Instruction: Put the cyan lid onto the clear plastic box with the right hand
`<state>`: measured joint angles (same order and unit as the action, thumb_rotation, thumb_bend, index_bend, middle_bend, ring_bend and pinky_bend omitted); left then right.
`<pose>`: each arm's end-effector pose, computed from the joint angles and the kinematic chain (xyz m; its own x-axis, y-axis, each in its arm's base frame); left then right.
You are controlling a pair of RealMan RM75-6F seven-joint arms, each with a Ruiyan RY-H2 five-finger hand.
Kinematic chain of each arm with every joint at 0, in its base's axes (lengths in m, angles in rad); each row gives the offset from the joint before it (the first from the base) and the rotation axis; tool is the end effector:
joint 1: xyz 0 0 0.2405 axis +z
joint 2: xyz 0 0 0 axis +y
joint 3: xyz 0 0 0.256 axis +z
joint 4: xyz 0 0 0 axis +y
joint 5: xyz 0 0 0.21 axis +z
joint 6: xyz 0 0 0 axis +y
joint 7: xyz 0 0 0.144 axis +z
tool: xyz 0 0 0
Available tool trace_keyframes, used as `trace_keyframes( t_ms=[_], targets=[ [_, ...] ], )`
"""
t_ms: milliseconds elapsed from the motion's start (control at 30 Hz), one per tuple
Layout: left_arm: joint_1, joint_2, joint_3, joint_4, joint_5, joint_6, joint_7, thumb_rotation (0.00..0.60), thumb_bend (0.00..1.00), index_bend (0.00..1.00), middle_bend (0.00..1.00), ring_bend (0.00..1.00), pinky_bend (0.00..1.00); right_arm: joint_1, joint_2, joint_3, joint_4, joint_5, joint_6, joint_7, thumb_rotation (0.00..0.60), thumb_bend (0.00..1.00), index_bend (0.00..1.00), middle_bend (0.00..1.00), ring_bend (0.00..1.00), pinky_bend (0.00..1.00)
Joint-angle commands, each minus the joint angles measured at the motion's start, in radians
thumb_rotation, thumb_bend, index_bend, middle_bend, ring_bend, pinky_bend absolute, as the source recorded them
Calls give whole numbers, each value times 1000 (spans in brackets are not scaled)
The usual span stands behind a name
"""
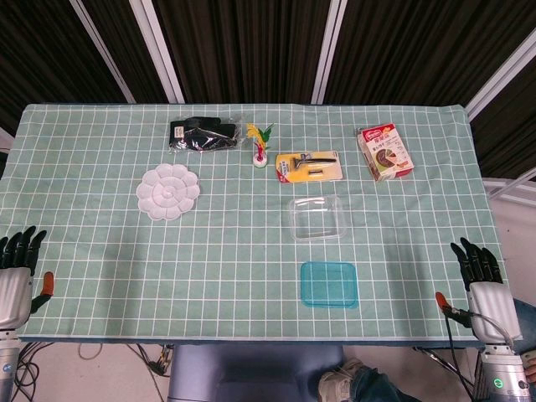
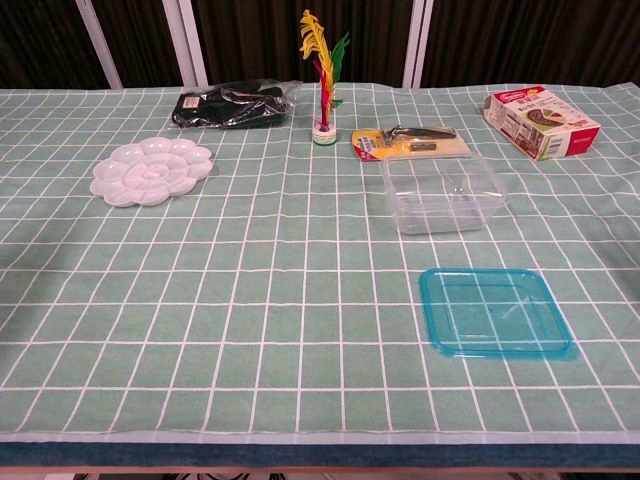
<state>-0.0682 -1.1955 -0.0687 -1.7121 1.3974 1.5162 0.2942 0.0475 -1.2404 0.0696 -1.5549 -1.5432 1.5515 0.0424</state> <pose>-0.2977 0.1770 0.1377 0.4935 0.0000 0.8697 0.8653 0.1010 -0.4910 -0.3068 -0.1731 0.1347 0.2955 0.0656 0.9531 -0.9546 -0.0189 0.2973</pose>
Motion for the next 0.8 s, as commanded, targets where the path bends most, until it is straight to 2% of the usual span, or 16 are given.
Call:
trace_keyframes(
  t_ms=[33,600,800],
  targets=[
    [0,-1,1,0,-1,0,3,600,526,60,0,0,0,-1,4,-1,-5,1,1,1,600,328,0,0,0,0],
    [6,4,-3,-2,-9,7,0,600,526,60,0,0,0,4,35,-11,-44,10,-34,33,600,322,0,0,0,0],
    [6,4,-4,-4,-12,5,2,600,526,60,0,0,0,5,52,-23,-61,14,-54,23,600,258,0,0,0,0]
  ],
)
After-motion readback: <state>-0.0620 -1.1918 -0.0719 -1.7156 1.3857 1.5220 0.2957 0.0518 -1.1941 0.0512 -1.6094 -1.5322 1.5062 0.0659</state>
